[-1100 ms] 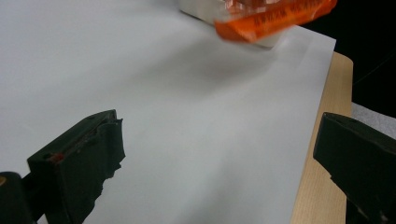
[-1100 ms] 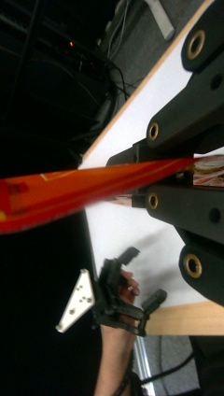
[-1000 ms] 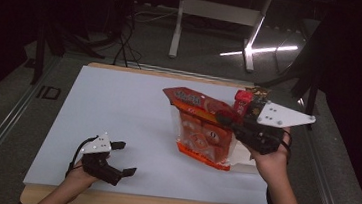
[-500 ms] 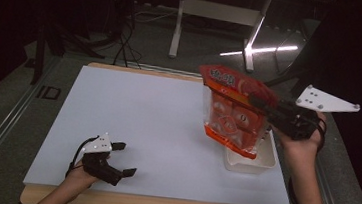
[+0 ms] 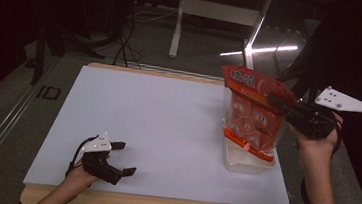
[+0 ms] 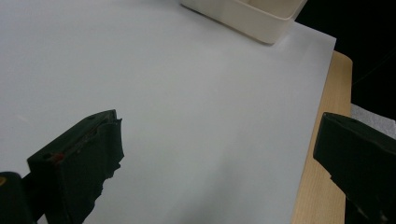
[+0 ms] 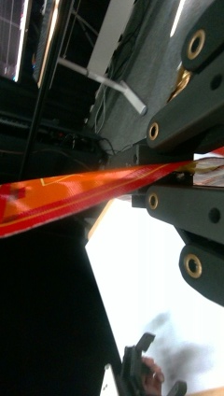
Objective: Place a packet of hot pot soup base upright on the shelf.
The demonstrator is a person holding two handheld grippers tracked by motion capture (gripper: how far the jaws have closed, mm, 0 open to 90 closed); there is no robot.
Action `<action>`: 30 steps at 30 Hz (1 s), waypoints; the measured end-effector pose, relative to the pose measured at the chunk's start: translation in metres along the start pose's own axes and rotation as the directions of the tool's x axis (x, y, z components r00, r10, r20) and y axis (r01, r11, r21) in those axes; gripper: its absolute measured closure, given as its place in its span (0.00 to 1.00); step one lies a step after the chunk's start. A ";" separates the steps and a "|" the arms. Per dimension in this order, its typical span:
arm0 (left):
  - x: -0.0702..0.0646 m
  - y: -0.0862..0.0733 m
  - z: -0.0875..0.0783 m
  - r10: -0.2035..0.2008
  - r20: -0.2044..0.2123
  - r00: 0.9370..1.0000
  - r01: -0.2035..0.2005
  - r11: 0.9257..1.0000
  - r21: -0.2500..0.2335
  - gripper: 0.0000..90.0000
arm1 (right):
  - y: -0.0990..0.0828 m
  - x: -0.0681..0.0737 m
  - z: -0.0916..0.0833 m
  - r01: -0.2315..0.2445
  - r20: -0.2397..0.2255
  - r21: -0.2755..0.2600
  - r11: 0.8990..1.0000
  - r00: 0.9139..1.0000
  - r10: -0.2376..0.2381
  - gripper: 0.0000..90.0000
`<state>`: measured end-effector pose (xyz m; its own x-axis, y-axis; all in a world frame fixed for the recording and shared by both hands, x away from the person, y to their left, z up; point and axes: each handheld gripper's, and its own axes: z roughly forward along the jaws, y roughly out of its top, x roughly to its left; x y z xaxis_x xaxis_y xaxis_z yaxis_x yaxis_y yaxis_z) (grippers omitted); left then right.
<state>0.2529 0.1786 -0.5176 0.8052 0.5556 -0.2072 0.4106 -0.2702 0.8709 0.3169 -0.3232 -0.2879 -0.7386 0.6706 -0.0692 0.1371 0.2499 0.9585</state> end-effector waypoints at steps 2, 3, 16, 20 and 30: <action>0.000 0.000 0.000 -0.001 0.000 1.000 0.001 1.000 0.000 0.01 | -0.007 -0.005 0.001 -0.014 0.001 0.015 1.000 1.000 0.014 1.00; 0.000 0.000 0.000 -0.001 0.000 1.000 0.001 1.000 0.000 0.01 | -0.007 -0.005 0.001 -0.014 0.001 0.015 1.000 1.000 0.014 1.00; 0.002 -0.001 0.001 -0.009 0.007 1.000 0.009 1.000 0.005 0.01 | -0.032 -0.018 0.010 -0.053 0.017 0.067 0.996 0.999 0.052 1.00; 0.001 -0.001 0.001 -0.009 0.010 1.000 0.009 1.000 0.003 0.01 | -0.039 -0.021 0.014 -0.061 0.020 0.088 0.994 0.998 0.060 1.00; 0.000 -0.001 0.001 0.000 0.011 1.000 0.000 1.000 0.010 0.01 | -0.052 -0.025 0.019 -0.101 0.014 0.075 0.992 0.995 0.100 1.00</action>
<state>0.2535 0.1778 -0.5187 0.8098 0.5470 -0.2123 0.4150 -0.2781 0.8663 0.3409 -0.3399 -0.3418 -0.7121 0.7017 0.0231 0.2600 0.2330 0.9371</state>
